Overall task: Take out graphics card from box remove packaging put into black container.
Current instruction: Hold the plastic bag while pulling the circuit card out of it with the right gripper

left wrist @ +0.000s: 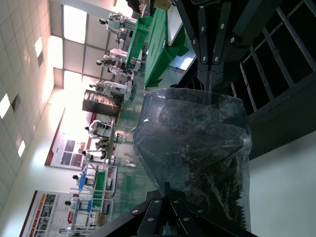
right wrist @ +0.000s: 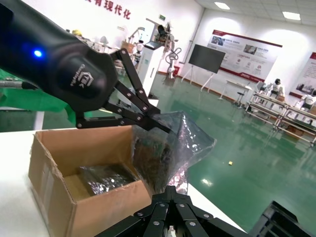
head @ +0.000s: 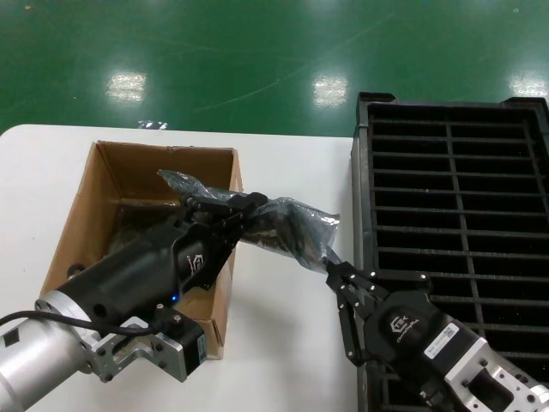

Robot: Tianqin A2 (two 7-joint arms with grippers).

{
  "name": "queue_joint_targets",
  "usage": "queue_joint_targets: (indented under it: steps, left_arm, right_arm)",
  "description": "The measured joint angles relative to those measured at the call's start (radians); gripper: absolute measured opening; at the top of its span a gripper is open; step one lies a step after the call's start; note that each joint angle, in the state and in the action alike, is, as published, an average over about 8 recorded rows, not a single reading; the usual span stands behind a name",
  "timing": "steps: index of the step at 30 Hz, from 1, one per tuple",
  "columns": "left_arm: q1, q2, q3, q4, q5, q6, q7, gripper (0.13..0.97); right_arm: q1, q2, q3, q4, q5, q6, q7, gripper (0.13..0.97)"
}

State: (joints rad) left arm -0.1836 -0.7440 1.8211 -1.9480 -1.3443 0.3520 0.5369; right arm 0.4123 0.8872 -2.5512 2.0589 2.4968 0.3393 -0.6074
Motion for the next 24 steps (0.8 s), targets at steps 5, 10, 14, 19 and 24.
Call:
queue_joint_targets:
  steps: [5, 10, 14, 19, 24]
  left_arm:
    - [0.000, 0.000, 0.000, 0.000, 0.000, 0.000, 0.000, 0.139]
    - [0.000, 0.000, 0.000, 0.000, 0.000, 0.000, 0.000, 0.139]
    - [0.000, 0.000, 0.000, 0.000, 0.000, 0.000, 0.000, 0.139]
    - [0.000, 0.000, 0.000, 0.000, 0.000, 0.000, 0.000, 0.139]
    - [0.000, 0.000, 0.000, 0.000, 0.000, 0.000, 0.000, 0.139]
  right_arm:
    - [-0.001, -0.002, -0.005, 0.000, -0.022, -0.014, 0.020, 0.132]
    - [0.011, -0.002, -0.023, 0.001, -0.026, -0.017, 0.028, 0.132]
    - [0.014, -0.001, -0.032, 0.001, -0.032, -0.021, 0.037, 0.132]
    - [0.004, 0.000, -0.031, 0.001, -0.052, -0.035, 0.055, 0.132]
    - [-0.012, 0.001, -0.023, 0.001, -0.078, -0.048, 0.075, 0.132]
